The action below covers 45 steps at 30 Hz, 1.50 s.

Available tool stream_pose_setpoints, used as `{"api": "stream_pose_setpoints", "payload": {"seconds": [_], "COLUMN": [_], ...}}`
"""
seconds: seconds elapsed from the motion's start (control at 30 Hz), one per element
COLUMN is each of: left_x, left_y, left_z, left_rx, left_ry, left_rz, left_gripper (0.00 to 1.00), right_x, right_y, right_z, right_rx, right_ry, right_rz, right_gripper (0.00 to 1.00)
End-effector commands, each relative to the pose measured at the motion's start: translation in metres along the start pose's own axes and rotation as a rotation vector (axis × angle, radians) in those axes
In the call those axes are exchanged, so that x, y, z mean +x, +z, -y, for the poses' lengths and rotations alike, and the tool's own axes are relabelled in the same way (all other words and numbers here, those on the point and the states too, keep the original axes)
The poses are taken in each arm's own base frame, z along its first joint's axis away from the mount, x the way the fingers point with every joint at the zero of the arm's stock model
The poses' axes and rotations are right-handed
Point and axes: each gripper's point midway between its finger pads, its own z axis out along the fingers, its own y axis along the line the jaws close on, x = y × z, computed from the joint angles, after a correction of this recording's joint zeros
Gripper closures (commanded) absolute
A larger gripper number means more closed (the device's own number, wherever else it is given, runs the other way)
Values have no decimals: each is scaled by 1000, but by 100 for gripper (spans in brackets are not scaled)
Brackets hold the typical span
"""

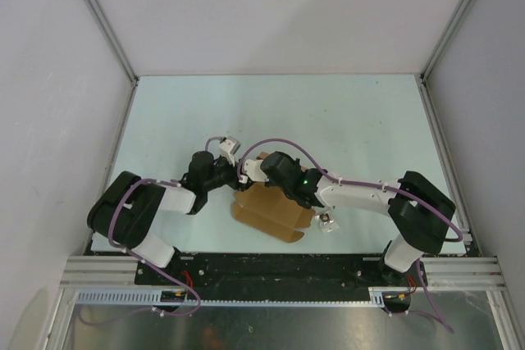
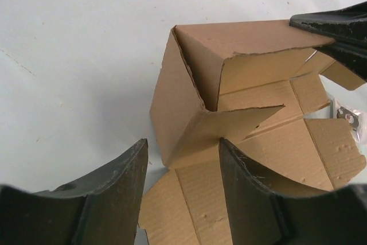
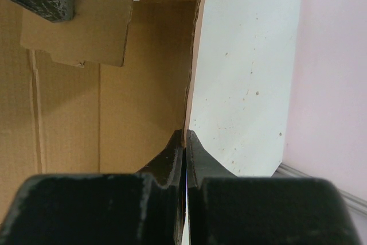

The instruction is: Fold the paper box

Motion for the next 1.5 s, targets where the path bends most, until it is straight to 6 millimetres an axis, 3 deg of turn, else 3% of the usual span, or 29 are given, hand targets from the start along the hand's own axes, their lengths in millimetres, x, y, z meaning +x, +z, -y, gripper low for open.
{"api": "stream_pose_setpoints", "payload": {"seconds": [0.0,0.53,0.97,1.47], "left_x": [-27,-31,-11,-7], "left_y": [9,10,9,3], "left_z": [4,17,10,4], "left_rx": [29,77,57,15], "left_ry": [77,106,89,80], "left_rz": [80,145,121,127], "left_gripper": [42,36,34,31], "right_x": [1,6,6,6], "right_y": [0,-2,-7,-9], "right_z": [-11,-19,-26,-41], "right_rx": [-42,-26,-27,-67], "right_ry": [10,-11,-16,-23], "right_rz": [7,-17,-7,-8], "right_gripper": [100,91,86,81]}}
